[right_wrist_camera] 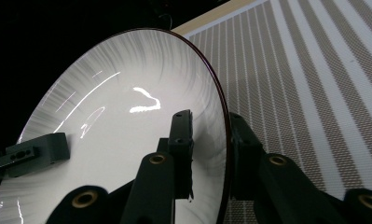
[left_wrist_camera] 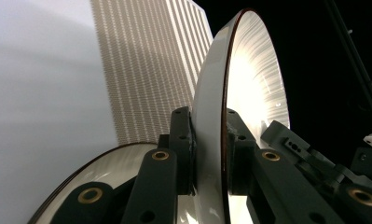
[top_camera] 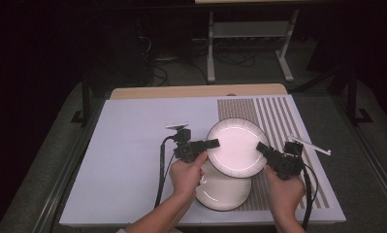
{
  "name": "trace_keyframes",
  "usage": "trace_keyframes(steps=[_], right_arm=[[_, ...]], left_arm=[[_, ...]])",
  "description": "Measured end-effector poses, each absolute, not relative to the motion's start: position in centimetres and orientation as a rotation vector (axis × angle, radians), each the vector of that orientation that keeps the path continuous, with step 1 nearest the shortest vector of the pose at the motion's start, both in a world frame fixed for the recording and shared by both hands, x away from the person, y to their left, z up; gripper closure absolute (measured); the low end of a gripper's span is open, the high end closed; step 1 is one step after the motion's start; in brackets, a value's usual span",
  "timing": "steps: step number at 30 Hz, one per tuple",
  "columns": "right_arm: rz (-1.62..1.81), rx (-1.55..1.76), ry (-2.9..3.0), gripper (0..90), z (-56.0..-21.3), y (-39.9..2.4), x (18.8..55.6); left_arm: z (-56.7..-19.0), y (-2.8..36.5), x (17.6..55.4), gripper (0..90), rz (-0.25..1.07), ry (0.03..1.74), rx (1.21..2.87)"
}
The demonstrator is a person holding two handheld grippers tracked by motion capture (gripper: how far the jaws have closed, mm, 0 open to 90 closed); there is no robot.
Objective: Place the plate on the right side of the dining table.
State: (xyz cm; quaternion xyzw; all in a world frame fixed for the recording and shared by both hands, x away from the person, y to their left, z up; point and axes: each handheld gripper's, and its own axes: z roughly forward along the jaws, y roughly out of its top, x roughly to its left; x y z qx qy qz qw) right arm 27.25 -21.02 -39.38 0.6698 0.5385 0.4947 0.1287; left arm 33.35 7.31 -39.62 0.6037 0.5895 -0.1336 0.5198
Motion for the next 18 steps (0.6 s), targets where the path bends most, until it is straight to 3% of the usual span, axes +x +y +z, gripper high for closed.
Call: trace_keyframes(steps=[18], right_arm=[[1.362,2.020,1.496,73.8,-40.1,-25.9,28.4]], left_arm=[[-40.9,1.8,36.7,77.2,-0.405,1.388,1.508]])
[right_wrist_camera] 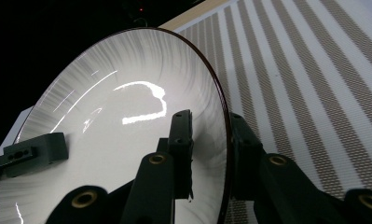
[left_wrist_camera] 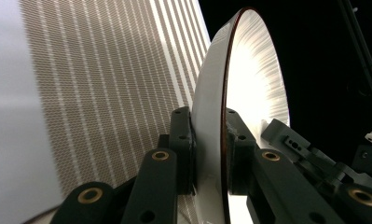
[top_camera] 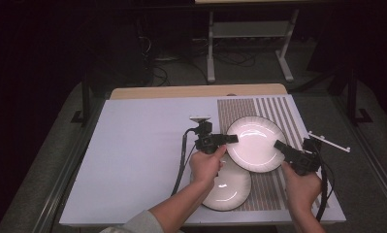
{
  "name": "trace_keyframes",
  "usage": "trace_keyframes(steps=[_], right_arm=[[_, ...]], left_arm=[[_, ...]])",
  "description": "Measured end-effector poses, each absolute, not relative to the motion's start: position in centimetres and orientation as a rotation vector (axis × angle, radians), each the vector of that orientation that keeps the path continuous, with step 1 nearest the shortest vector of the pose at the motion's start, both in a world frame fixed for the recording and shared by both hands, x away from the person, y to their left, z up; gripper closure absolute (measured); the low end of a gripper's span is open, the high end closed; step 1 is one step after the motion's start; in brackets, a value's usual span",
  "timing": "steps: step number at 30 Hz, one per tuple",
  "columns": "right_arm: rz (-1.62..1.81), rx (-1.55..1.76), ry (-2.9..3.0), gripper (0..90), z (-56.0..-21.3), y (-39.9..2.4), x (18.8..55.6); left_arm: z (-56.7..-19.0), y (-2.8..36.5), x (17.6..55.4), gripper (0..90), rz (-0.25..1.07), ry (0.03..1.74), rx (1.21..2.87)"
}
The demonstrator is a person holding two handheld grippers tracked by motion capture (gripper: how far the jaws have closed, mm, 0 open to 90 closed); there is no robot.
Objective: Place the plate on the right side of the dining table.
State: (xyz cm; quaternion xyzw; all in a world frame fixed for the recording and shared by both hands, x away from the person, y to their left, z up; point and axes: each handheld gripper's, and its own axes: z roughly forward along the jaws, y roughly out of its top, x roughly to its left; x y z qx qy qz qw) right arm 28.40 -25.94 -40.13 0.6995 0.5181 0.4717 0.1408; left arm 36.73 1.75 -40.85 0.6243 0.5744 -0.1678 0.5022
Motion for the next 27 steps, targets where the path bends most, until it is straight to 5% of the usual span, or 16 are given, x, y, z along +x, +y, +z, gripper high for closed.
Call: trace_keyframes(steps=[27], right_arm=[[1.275,2.116,1.480,73.7,-43.3,-29.7,31.9]], left_arm=[[-44.1,-2.6,41.4,75.2,-0.427,1.441,1.576]])
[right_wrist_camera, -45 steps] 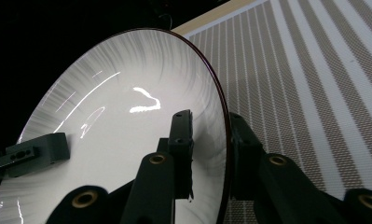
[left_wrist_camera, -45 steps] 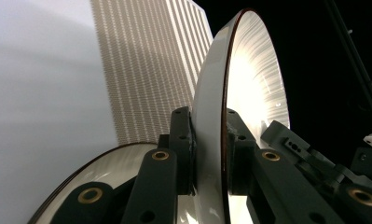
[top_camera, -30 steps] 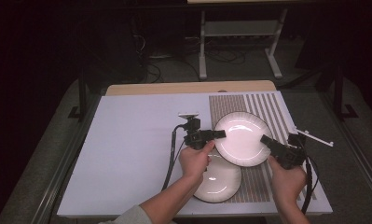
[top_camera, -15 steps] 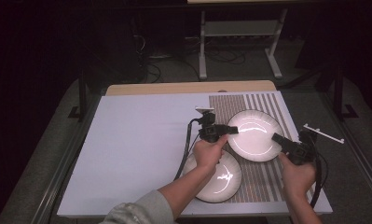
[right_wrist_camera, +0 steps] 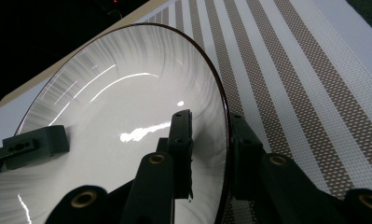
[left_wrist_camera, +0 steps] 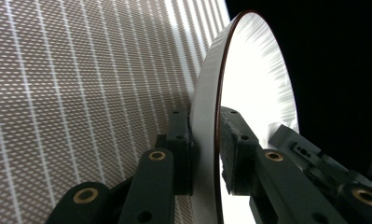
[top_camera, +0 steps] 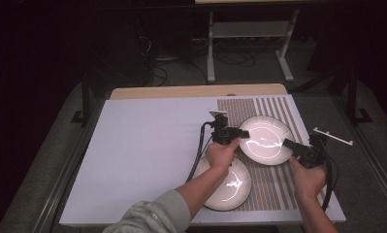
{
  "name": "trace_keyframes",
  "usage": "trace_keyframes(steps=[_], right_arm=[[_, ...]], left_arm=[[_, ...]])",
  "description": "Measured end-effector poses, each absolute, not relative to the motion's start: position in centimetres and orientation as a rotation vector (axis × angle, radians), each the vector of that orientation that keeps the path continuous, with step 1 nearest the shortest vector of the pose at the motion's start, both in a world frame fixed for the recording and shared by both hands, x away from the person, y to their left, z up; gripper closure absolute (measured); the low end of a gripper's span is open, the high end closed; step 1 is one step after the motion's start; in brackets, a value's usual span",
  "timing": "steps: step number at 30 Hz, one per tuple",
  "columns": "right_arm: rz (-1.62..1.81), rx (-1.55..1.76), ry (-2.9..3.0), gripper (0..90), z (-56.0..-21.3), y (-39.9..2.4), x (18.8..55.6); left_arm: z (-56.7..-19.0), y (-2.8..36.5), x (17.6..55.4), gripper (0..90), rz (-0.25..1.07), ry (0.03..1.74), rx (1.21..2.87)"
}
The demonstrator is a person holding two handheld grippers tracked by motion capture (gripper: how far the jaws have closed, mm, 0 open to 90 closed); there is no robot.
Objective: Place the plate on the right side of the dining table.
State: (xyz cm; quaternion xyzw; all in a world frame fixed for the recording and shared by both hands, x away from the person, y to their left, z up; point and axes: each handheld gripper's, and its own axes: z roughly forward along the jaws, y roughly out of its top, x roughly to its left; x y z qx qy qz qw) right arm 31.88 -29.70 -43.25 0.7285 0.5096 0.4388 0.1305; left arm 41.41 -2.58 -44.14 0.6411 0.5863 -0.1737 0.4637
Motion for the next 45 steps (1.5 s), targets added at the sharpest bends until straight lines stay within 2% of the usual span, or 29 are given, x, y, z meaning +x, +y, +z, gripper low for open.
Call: trace_keyframes(steps=[45], right_arm=[[1.193,2.113,1.557,72.0,-45.4,-30.7,33.4]], left_arm=[[-45.5,-4.8,41.9,69.3,-0.320,1.520,1.675]])
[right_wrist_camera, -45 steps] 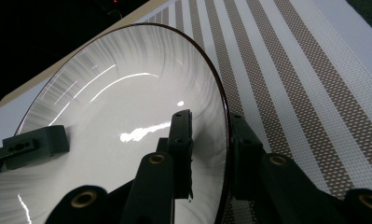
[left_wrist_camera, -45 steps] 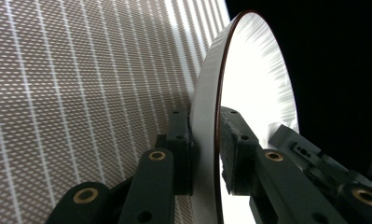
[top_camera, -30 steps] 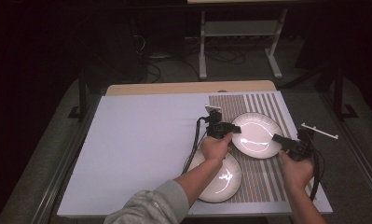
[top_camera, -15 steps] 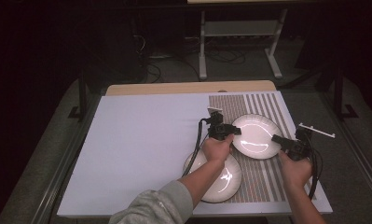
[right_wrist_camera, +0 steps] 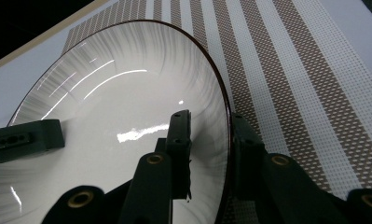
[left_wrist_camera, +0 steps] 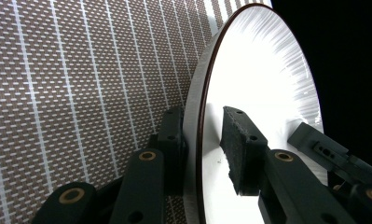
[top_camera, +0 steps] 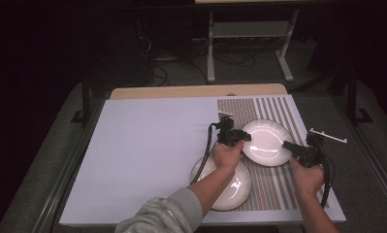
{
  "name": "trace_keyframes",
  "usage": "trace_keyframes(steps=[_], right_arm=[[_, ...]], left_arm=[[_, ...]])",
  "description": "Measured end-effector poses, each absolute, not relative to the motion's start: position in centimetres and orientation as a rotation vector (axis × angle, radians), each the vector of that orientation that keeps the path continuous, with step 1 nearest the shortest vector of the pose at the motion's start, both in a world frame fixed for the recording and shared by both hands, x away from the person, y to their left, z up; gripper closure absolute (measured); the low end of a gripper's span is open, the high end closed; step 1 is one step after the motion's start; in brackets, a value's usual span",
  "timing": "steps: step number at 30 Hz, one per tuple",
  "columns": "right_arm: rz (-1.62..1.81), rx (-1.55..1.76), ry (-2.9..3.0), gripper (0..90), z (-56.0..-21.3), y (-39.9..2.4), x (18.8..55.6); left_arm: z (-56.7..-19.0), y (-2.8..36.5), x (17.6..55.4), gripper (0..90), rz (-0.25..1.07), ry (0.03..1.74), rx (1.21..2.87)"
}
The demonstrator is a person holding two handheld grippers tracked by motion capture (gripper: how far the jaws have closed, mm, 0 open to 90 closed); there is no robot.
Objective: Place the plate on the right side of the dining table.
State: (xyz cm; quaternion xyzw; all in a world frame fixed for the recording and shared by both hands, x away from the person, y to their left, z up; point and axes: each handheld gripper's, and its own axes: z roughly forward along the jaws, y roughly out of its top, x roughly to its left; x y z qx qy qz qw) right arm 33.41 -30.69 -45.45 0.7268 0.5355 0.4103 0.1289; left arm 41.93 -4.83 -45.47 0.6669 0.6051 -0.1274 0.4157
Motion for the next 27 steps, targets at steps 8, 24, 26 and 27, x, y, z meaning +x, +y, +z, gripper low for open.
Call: trace_keyframes(steps=[8,24,26,27], right_arm=[[1.170,2.111,1.551,71.8,-45.62,-30.63,33.38],[1.136,2.073,1.564,68.5,-45.59,-30.33,33.26],[1.143,2.061,1.559,67.2,-45.55,-30.39,33.23],[1.142,2.056,1.559,67.2,-45.52,-30.41,33.21]], left_arm=[[-45.42,-5.17,41.84,67.5,-0.290,1.508,1.711],[-45.42,-5.25,42.01,59.1,-0.306,1.508,1.727],[-45.35,-5.32,41.95,57.4,-0.288,1.497,1.737],[-45.33,-5.34,41.93,56.8,-0.284,1.492,1.740]])
